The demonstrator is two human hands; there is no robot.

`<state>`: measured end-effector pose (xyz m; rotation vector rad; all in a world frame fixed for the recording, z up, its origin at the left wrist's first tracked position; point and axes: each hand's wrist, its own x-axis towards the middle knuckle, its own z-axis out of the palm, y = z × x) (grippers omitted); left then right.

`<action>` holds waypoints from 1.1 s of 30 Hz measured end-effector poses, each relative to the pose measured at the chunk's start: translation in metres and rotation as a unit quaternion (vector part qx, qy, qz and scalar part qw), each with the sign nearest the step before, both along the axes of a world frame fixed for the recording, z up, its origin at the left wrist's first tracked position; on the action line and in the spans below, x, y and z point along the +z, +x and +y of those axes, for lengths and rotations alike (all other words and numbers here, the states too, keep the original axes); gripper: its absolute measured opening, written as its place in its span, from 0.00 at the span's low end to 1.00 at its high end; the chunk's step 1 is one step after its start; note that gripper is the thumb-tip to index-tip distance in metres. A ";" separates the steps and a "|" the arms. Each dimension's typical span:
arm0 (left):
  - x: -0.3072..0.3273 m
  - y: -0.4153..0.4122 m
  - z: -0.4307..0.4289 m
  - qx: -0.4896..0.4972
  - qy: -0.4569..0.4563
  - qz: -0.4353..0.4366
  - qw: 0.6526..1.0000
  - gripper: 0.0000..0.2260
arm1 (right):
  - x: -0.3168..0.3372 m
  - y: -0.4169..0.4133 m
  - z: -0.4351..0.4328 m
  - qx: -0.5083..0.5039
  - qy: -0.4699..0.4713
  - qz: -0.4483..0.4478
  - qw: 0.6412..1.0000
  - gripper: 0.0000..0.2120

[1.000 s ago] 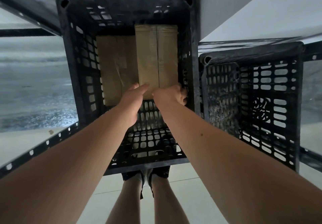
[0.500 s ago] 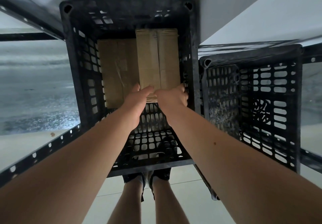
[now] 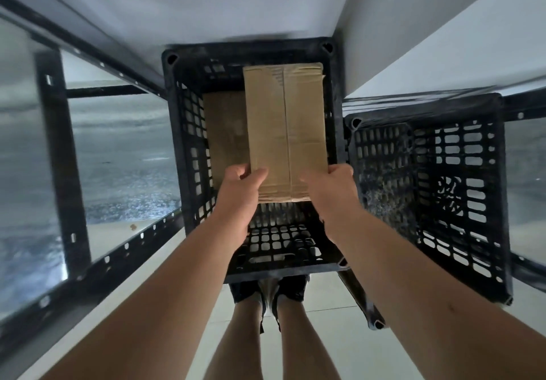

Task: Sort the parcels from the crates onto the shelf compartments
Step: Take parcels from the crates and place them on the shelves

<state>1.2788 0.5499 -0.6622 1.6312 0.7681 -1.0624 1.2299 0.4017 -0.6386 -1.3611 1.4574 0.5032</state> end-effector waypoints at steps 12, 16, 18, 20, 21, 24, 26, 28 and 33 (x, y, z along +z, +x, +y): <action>0.186 0.041 0.045 -0.040 -0.071 -0.054 0.995 0.24 | 0.158 0.023 -0.013 0.117 0.076 -0.123 0.983 0.28; 0.258 0.040 0.057 -0.061 -0.081 -0.082 0.991 0.20 | 0.233 0.025 -0.010 0.145 0.081 -0.167 0.972 0.27; 0.296 0.035 0.062 -0.068 -0.082 -0.109 0.988 0.16 | 0.269 0.021 -0.006 0.133 0.079 -0.190 0.970 0.21; 0.332 0.030 0.070 -0.071 -0.090 -0.137 0.984 0.16 | 0.304 0.014 -0.001 0.117 0.065 -0.213 0.968 0.19; 0.349 0.026 0.074 -0.071 -0.098 -0.151 0.981 0.18 | 0.321 0.010 0.002 0.116 0.059 -0.224 0.966 0.19; 0.397 0.014 0.081 -0.079 -0.109 -0.187 0.973 0.19 | 0.373 -0.006 0.008 0.113 0.050 -0.262 0.957 0.24; 0.427 0.006 0.083 -0.089 -0.112 -0.209 0.967 0.16 | 0.402 -0.020 0.011 0.119 0.044 -0.282 0.951 0.27; 0.456 -0.004 0.085 -0.097 -0.117 -0.220 0.964 0.16 | 0.428 -0.036 0.014 0.127 0.036 -0.303 0.944 0.26; 0.529 -0.039 0.088 -0.080 -0.132 -0.254 0.955 0.17 | 0.486 -0.075 0.017 0.141 0.020 -0.349 0.926 0.29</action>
